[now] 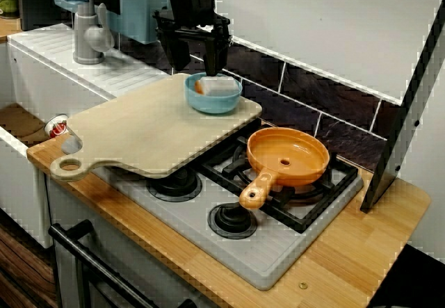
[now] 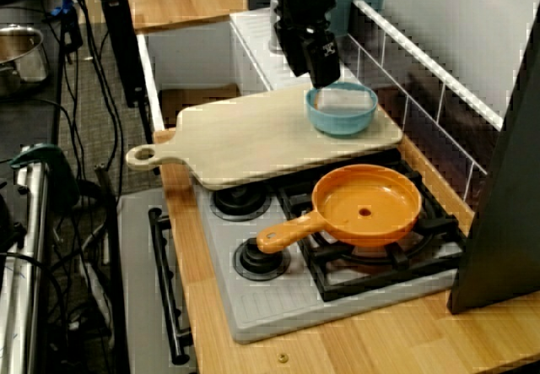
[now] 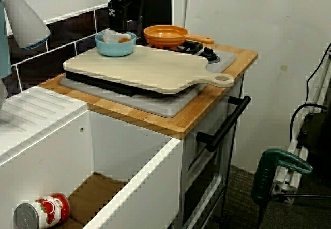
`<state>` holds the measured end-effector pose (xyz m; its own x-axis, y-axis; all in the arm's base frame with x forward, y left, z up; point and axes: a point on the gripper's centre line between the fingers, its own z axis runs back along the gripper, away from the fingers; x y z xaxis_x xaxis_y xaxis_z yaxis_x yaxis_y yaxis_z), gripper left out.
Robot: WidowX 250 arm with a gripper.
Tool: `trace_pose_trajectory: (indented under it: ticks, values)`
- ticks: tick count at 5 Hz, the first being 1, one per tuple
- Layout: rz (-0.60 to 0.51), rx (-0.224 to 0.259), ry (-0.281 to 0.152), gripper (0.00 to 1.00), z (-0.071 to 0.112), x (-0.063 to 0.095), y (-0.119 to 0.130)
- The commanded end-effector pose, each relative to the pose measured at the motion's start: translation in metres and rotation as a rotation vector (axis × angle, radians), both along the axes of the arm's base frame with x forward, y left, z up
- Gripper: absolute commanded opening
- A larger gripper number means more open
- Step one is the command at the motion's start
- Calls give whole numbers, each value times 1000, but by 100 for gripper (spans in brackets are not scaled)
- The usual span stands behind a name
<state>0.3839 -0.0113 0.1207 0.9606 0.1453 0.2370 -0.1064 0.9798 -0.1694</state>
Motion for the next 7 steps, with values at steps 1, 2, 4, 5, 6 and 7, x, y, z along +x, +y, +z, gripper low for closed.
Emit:
trace_pose_trajectory:
  ticks: [1,2,4,5,6,7]
  values:
    - [2,-6,-72,100,34,-8,10]
    - [-1,-7,-71,100,36,-13,12]
    - [-36,-8,-94,100,39,-26,14]
    - [-83,14,-118,100,36,-35,11]
    - [-97,36,-126,100,34,-41,7]
    - [-117,45,-111,100,32,-46,1]
